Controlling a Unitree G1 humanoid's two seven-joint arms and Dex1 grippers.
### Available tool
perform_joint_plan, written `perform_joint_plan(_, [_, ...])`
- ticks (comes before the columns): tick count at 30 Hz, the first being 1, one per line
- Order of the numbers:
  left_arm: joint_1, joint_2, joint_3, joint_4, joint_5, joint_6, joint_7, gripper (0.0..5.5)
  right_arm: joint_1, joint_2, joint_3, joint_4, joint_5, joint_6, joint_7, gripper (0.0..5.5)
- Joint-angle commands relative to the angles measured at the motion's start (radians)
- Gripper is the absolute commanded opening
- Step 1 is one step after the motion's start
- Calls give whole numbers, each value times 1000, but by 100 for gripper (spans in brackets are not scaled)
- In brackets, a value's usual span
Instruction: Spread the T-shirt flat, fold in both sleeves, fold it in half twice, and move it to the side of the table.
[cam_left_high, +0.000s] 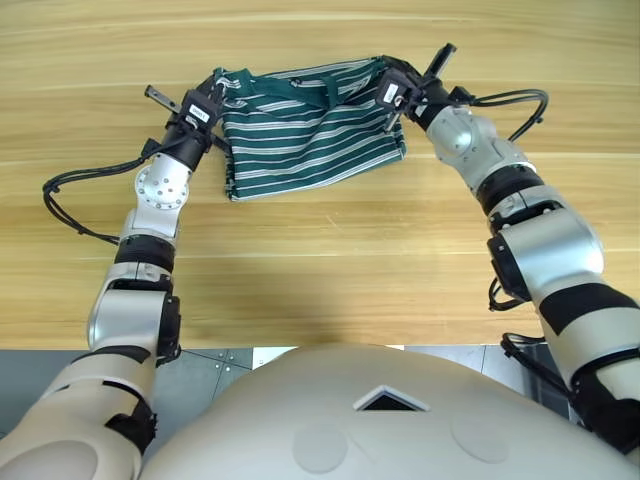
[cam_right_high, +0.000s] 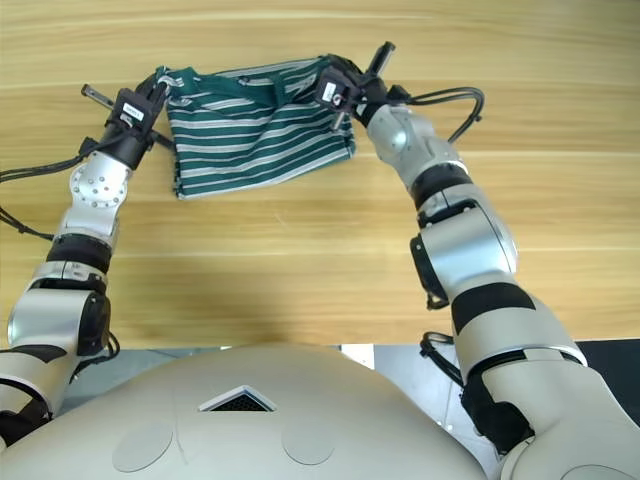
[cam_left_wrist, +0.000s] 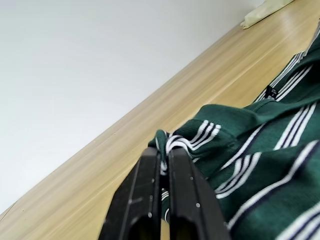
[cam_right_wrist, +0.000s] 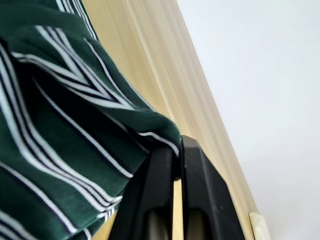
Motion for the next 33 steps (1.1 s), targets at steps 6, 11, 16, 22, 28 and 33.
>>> perform_joint_plan(6, [-131, -59, -24, 230, 25, 33, 32, 109, -66, 46, 6, 41, -3, 77, -40, 154])
perform_joint_plan(11, [-176, -56, -6, 295, 19, 80, 85, 183, -78, 59, 4, 56, 0, 123, -59, 238])
perform_joint_plan(16, [-244, -44, 39, 351, -1, 190, 182, 266, -73, 82, 21, 41, -12, 97, -101, 283])
perform_joint_plan(22, [-303, -58, 68, 396, -2, 313, 210, 371, 31, 147, 211, -116, -171, -69, -180, 283])
perform_joint_plan(28, [-277, -45, 126, 404, -37, 359, 248, 462, 100, 175, 405, -240, -346, -40, -151, 283])
perform_joint_plan(33, [-235, -15, 198, 382, -84, 278, 296, 462, 63, 147, 511, -127, -448, 14, -157, 283])
